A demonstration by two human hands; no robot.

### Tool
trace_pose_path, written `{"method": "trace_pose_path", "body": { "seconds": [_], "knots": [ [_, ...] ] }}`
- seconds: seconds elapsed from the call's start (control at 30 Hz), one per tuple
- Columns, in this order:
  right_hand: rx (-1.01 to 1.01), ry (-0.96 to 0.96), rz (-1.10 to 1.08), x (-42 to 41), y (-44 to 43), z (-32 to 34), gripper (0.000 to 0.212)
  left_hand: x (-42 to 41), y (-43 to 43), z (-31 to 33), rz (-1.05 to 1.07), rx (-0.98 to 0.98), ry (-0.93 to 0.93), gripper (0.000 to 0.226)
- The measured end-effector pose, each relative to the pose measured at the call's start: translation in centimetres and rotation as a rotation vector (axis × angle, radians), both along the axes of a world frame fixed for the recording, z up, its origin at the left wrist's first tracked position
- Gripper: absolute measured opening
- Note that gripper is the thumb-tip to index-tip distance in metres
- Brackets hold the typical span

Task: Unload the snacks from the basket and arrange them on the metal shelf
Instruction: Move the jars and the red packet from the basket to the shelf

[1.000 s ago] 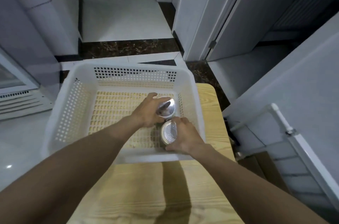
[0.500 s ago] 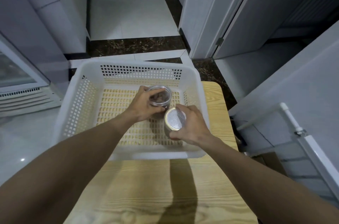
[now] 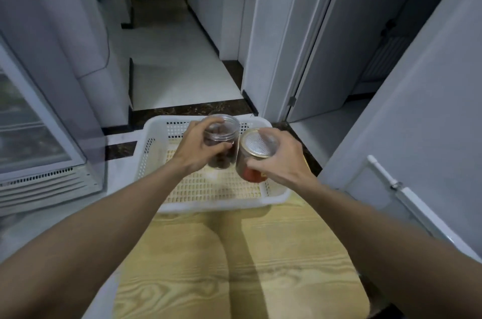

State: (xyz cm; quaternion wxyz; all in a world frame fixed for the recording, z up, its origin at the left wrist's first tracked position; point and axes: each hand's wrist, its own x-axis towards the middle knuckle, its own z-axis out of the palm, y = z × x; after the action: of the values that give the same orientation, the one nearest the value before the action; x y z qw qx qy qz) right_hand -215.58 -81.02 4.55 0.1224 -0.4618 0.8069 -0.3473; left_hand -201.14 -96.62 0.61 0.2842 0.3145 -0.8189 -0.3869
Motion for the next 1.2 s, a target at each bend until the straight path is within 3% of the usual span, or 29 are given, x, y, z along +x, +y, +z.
{"method": "trace_pose_path", "body": {
  "seconds": [0.27, 0.57, 1.2],
  "knots": [
    [-0.124, 0.086, -0.176, 8.4, 11.8, 6.7, 0.072, 5.8, 9.5, 7.1, -0.13, 0.056, 0.274, 0.045],
    [-0.198, 0.189, -0.422, 15.2, 29.2, 14.3, 0.065, 8.7, 25.0, 14.1, -0.386, 0.1, 0.33, 0.043],
    [-0.195, 0.403, -0.881, 31.4, 84.1, 23.3, 0.065, 12.5, 78.0, 23.6, -0.937, -0.029, 0.498, 0.039]
  ]
}}
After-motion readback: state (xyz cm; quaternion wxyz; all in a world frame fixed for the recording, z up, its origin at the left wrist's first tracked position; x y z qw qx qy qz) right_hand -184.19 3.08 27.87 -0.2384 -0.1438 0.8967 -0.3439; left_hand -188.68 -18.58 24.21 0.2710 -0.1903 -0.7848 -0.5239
